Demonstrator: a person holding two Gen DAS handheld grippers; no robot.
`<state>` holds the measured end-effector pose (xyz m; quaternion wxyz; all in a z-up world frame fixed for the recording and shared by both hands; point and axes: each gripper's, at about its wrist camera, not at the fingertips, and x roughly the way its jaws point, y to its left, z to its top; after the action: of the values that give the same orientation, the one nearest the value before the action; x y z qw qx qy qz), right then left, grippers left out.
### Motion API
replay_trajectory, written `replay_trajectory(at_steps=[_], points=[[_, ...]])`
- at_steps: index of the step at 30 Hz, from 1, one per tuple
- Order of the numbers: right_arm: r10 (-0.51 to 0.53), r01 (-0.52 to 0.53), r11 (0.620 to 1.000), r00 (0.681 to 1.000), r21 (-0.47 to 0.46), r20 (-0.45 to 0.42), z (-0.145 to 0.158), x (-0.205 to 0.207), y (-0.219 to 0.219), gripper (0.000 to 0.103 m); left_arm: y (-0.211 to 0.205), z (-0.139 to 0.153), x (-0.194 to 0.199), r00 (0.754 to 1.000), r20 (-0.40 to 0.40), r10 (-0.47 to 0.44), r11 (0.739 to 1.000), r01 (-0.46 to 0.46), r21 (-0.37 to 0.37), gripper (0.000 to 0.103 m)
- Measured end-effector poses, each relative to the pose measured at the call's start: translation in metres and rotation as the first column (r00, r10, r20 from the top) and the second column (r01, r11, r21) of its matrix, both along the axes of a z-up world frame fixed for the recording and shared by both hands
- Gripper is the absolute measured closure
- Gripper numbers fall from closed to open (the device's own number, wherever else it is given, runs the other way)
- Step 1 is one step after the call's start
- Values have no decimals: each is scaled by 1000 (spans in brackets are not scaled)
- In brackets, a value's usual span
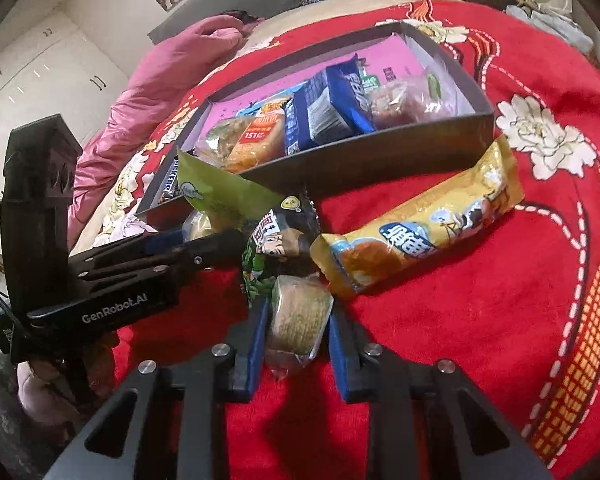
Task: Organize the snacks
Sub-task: 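Grasp the green-and-clear snack pouch with left tool while right tool grasps the round pastry bag, then carry the pouch into the tray with left tool while right tool lowers the pastry bag beside it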
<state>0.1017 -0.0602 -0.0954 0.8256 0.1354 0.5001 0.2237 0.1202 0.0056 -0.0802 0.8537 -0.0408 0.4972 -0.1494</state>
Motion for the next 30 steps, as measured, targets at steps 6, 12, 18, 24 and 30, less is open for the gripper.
replay_trajectory(at_steps=[6,12,18,24,30], points=[[34,-31,998,997,-47,65,14,-7,7,78,4,6,-7,1000,18,-12,999,13,-34,70],[52,-43,998,983,-54,175,42,-22,7,78,13,26,-16,998,55,1,997,3,-74,70],[33,-12,997,959,-76,283,69,-22,-2,78,33,53,-25,991,114,73,992,-60,-108,70],[-41,54,998,949,-32,313,81,-6,-26,78,64,68,-20,972,148,180,979,-163,-121,69],[-108,109,994,943,14,316,84,10,-49,78,90,64,-9,955,140,262,959,-242,-145,69]])
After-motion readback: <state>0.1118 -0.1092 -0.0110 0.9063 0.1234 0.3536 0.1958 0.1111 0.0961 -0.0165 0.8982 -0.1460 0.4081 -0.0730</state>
